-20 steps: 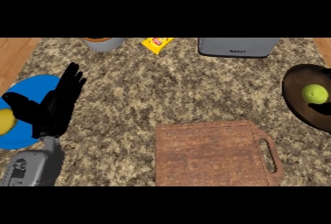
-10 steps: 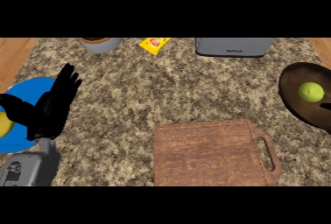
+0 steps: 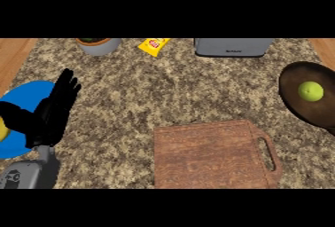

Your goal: Pick the pear from the cutting board and place it in the pan

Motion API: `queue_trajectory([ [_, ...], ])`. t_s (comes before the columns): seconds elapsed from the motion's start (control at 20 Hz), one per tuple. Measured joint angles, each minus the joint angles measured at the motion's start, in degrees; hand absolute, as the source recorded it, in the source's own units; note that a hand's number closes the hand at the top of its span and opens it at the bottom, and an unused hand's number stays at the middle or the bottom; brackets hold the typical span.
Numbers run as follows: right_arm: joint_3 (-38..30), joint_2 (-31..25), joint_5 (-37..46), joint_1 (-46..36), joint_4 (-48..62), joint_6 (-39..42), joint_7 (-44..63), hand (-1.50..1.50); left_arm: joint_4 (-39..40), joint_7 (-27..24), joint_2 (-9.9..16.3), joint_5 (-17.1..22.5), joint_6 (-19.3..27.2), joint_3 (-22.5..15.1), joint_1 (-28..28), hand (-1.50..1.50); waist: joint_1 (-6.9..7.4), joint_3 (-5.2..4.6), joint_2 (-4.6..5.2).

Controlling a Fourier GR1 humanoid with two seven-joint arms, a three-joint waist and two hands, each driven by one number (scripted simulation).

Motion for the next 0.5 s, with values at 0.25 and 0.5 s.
queue_trajectory([
  [0.25,-1.6,-2.7,-2.2,5.6,-0.4,6.1,-1.0,-1.50,-0.7,0.7,-0.2,-0.4,0.6,-0.1,-0.2,0.00,-0.42,0.05,-0.08],
  [0.5,-1.9,-3.8,-3.3,9.8,-2.2,7.4,-1.4,-1.50,-0.3,0.3,-0.4,-0.3,0.4,0.0,0.1,0.00,-0.43,0.06,-0.15],
])
